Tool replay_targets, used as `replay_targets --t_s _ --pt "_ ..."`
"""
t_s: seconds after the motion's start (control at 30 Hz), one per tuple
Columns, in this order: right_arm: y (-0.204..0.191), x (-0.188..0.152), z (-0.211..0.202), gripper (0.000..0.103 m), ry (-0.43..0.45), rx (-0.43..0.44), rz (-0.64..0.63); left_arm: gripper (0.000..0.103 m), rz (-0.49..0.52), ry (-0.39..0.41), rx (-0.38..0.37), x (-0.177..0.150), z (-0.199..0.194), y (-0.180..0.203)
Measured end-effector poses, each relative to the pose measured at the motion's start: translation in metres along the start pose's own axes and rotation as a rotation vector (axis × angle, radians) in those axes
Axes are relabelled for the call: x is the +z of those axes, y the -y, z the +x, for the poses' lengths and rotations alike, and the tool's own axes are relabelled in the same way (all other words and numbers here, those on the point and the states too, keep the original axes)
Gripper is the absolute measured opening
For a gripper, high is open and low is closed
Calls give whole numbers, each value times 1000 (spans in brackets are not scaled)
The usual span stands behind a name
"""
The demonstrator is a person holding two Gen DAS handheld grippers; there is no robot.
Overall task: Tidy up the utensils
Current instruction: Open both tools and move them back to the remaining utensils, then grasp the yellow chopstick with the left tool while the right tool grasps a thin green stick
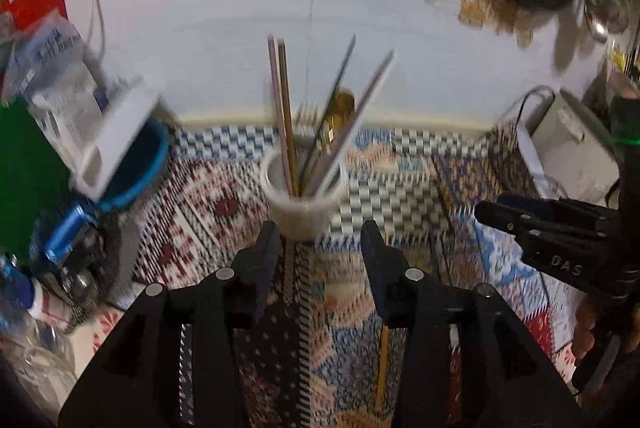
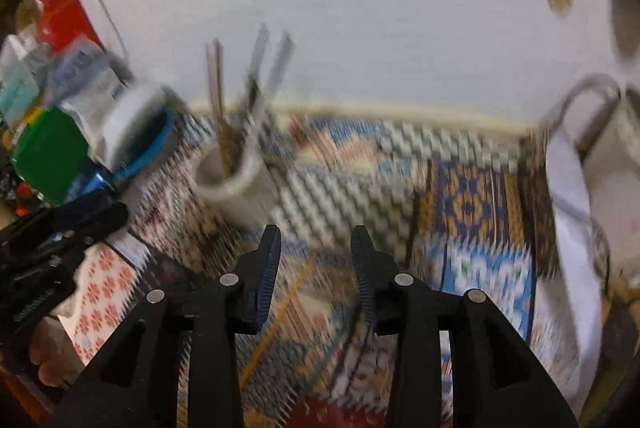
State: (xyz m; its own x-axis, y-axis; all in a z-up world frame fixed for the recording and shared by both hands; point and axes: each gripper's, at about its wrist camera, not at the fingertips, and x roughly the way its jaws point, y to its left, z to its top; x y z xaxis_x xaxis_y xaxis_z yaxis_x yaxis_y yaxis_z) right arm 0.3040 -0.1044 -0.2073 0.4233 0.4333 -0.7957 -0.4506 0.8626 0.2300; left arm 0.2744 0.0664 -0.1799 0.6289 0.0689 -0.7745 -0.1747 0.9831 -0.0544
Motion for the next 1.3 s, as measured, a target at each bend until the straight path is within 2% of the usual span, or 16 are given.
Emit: replay_targets --t_s 0.17,0.3,0.4,0.43,0.6,0.7,0.77,0.83,0.87,0.97,1.13,1.3 --pt "17 -42 51 33 -150 -49 51 42 9 -103 -17 -30 33 6" --pt "23 -64 75 33 -228 -42 83 42 29 -220 -25 -63 72 16" --pt "18 -71 81 33 -242 -17 73 42 39 -271 -48 -79 84 23" --pt "16 -73 82 33 -240 -23 61 42 73 -279 -22 -85 87 27" --pt "10 -77 80 33 -212 -43 21 41 63 -327 -74 -103 99 39" --pt "12 -77 78 22 -208 -50 17 38 77 -350 -81 -108 104 46" --pt "19 -77 75 12 -209 -46 22 34 78 -349 -89 -109 105 50" --pt "31 -80 71 7 -212 -52 33 27 77 -354 -105 -108 105 53" --pt "36 -81 69 6 -211 -56 38 19 77 -355 -110 -108 106 54" --pt "56 -84 62 6 -216 -62 70 5 77 -357 -125 -106 110 61" --pt "90 -87 49 7 -232 -58 136 4 117 -359 -163 -101 120 81" --pt "102 -80 48 7 -276 -43 149 4 145 -364 -191 -92 132 99"
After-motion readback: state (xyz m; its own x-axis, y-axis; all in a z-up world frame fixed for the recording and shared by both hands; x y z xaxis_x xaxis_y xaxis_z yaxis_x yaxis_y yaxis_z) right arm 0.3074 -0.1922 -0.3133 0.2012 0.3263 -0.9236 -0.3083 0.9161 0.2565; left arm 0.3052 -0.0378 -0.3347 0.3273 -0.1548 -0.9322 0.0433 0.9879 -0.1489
